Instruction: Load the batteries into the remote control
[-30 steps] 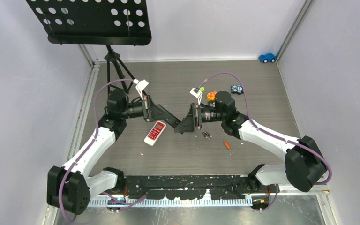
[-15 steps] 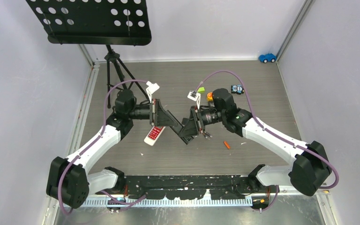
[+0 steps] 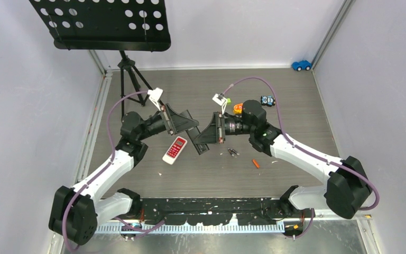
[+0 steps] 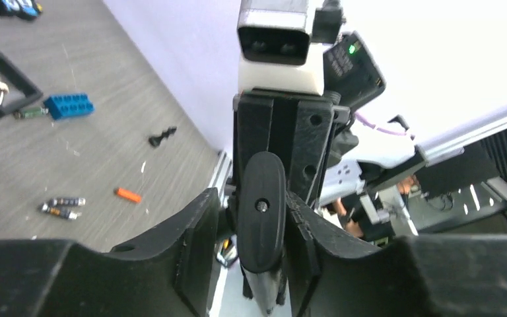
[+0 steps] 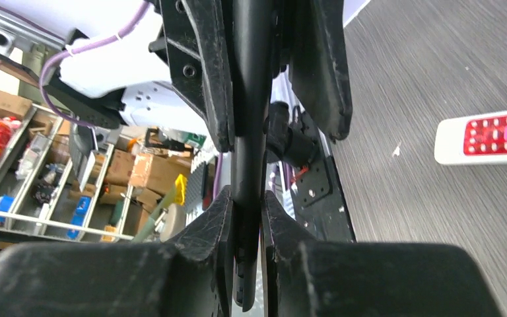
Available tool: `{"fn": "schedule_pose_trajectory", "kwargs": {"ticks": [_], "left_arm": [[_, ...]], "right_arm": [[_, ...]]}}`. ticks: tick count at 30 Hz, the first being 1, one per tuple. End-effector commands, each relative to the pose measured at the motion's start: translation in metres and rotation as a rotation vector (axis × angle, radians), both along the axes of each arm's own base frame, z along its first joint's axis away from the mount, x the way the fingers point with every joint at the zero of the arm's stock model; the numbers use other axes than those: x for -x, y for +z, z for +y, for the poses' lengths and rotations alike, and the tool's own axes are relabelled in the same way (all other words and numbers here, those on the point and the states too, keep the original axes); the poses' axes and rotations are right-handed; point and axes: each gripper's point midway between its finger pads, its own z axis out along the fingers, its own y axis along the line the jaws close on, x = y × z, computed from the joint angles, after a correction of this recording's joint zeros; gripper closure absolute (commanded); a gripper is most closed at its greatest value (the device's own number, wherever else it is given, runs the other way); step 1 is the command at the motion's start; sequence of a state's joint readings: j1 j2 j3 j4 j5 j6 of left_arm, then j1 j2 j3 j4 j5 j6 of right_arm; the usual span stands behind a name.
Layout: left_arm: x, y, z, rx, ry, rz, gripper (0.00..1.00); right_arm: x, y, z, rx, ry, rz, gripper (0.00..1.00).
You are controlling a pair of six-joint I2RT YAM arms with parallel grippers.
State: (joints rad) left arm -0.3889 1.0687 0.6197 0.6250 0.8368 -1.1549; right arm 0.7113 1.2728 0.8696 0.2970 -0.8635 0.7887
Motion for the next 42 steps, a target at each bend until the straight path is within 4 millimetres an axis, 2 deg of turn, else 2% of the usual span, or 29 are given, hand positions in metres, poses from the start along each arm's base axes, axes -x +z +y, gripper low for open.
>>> {"fn": "schedule_pose_trajectory", "kwargs": {"ticks": [1,5,8,9,10,12,13,14,16,19,21,24,27,29,32,34,36,38,42], "left_arm": [[-0.012,0.043,0.011,0.164,0.123,-0.070,0.60],[-0.009,0.043,0.008,0.177,0.086,-0.055,0.65],[-0.007,0.042,0.006,0.184,0.055,-0.058,0.85],[-0.007,0.041,0.005,0.180,0.046,-0.062,0.98],[-0.008,0.040,0.005,0.173,0.043,-0.066,1.00],[-0.012,0.034,0.005,0.152,0.054,-0.068,1.00],[-0.016,0.028,0.005,0.129,0.067,-0.061,1.00],[-0.021,0.021,0.006,0.101,0.084,-0.059,1.00],[-0.031,0.001,0.008,0.024,0.136,-0.053,1.00],[-0.048,-0.034,0.017,-0.127,0.239,-0.052,1.00],[-0.055,-0.053,0.024,-0.210,0.294,-0.057,1.00],[-0.061,-0.075,0.034,-0.317,0.345,-0.080,1.00],[-0.060,-0.085,0.038,-0.356,0.351,-0.088,1.00],[-0.056,-0.086,0.036,-0.344,0.332,-0.101,1.00],[-0.051,-0.085,0.031,-0.314,0.291,-0.130,1.00],[-0.048,-0.086,0.028,-0.303,0.266,-0.141,1.00],[-0.046,-0.085,0.025,-0.292,0.243,-0.153,1.00],[-0.045,-0.086,0.023,-0.289,0.229,-0.154,1.00],[-0.047,-0.090,0.022,-0.293,0.222,-0.144,1.00]], "right_arm": [[-0.005,0.040,0.010,-0.161,-0.019,-0.009,0.94],[-0.008,0.041,0.012,-0.181,-0.024,0.007,0.94],[-0.013,0.040,0.015,-0.176,-0.039,0.018,0.93],[-0.014,0.038,0.015,-0.169,-0.042,0.023,0.88],[-0.016,0.036,0.015,-0.156,-0.050,0.026,0.77],[-0.025,0.023,0.014,-0.092,-0.101,0.040,0.46],[-0.031,0.015,0.012,-0.046,-0.139,0.038,0.35],[-0.037,0.005,0.008,0.005,-0.180,0.027,0.29],[-0.050,-0.014,0.000,0.104,-0.268,0.014,0.23],[-0.066,-0.038,-0.015,0.225,-0.386,0.014,0.22],[-0.075,-0.060,-0.033,0.329,-0.487,0.038,0.22],[-0.100,-0.093,-0.073,0.500,-0.723,0.045,0.27],[-0.113,-0.126,-0.119,0.698,-0.910,0.050,0.36],[-0.113,-0.147,-0.149,0.855,-0.997,0.069,0.40],[-0.108,-0.175,-0.198,1.077,-1.100,0.133,0.37],[-0.106,-0.190,-0.219,1.130,-1.135,0.191,0.34],[-0.105,-0.199,-0.224,1.121,-1.119,0.221,0.34],[-0.106,-0.201,-0.215,1.082,-1.067,0.207,0.34],[-0.109,-0.200,-0.194,1.011,-0.962,0.177,0.50]]}}
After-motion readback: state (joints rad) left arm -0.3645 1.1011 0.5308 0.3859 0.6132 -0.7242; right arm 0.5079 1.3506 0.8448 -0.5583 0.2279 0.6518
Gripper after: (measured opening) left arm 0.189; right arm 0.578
